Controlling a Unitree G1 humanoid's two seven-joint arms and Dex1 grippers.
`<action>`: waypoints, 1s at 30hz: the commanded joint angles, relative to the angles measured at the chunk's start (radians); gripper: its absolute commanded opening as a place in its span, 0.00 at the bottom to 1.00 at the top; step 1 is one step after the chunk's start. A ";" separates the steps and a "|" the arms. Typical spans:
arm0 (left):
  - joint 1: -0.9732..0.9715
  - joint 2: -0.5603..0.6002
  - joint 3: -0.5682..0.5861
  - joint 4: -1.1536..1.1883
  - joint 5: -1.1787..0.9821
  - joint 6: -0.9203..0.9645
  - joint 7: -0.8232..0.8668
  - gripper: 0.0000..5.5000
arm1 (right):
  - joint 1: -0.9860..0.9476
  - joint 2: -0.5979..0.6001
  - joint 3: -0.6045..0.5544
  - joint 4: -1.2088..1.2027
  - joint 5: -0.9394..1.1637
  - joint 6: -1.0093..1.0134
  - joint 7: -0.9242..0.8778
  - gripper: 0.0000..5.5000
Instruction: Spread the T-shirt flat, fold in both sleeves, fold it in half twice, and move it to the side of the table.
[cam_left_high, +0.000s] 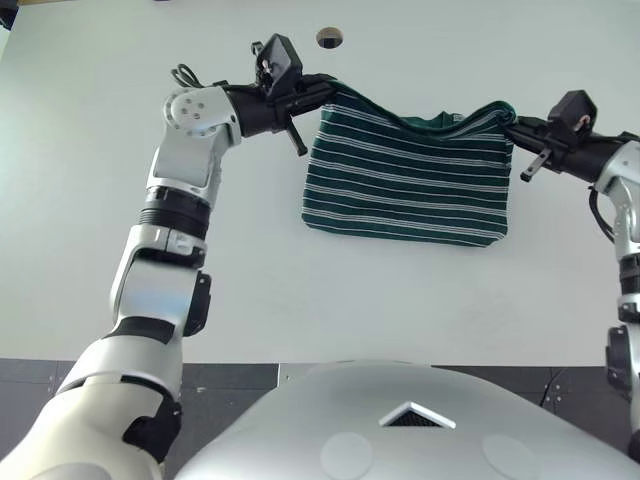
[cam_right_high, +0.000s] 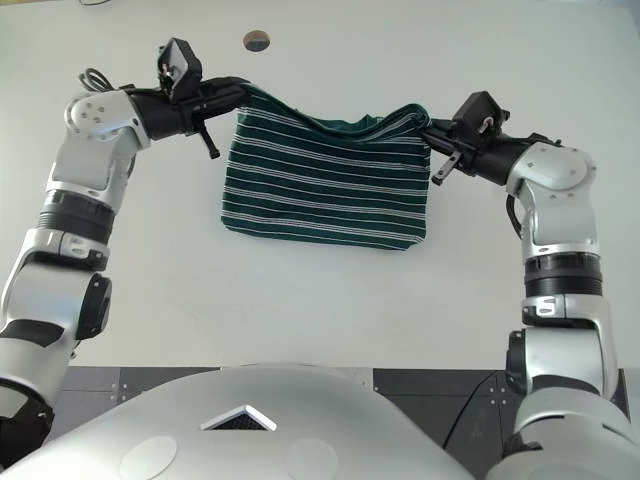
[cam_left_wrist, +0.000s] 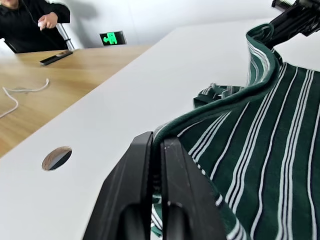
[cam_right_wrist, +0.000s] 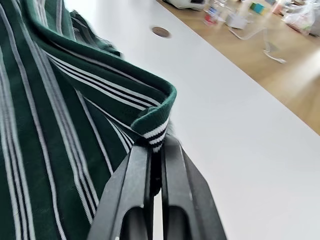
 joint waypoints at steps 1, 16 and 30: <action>-0.091 -0.043 0.014 0.206 0.066 -0.072 0.023 0.03 | -0.063 0.040 0.015 0.076 -0.045 -0.021 -0.013 0.02; -0.243 -0.060 0.237 0.509 0.097 -0.142 0.351 0.40 | -0.208 0.116 -0.020 0.297 -0.158 -0.097 -0.237 0.35; 0.148 0.118 -0.262 0.022 0.697 -0.639 0.138 0.40 | -0.149 -0.050 0.325 0.143 -0.573 -0.577 -0.052 0.35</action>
